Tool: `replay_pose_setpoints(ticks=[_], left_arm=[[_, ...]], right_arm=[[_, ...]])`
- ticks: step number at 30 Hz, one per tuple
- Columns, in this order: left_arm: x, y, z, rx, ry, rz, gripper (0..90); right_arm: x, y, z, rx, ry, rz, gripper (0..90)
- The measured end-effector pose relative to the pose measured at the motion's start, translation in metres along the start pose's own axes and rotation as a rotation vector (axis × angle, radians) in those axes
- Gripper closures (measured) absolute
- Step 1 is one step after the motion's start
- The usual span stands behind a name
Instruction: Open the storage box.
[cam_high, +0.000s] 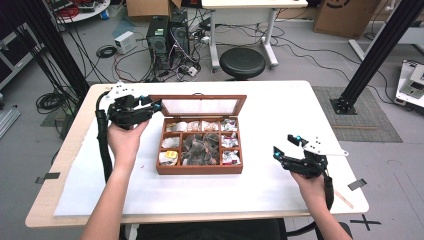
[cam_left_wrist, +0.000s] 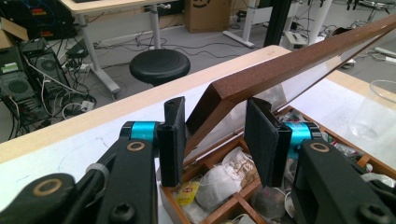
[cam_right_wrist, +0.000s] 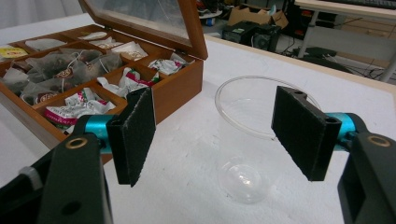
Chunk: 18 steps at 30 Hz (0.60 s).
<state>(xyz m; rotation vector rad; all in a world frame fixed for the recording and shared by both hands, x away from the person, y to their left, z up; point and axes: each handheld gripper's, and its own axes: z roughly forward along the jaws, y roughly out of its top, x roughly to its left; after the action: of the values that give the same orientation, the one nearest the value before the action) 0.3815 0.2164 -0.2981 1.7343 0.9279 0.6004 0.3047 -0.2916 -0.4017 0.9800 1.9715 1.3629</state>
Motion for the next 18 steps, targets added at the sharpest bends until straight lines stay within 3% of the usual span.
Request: replay_pose_setpoints(ticks=[18], left_arm=[[0.0029, 0.0059, 0.0055, -0.003, 0.014, -0.013, 58.8]], right_arm=[[0.0008, 0.0009, 0.0016, -0.001, 0.005, -0.004, 31.0]])
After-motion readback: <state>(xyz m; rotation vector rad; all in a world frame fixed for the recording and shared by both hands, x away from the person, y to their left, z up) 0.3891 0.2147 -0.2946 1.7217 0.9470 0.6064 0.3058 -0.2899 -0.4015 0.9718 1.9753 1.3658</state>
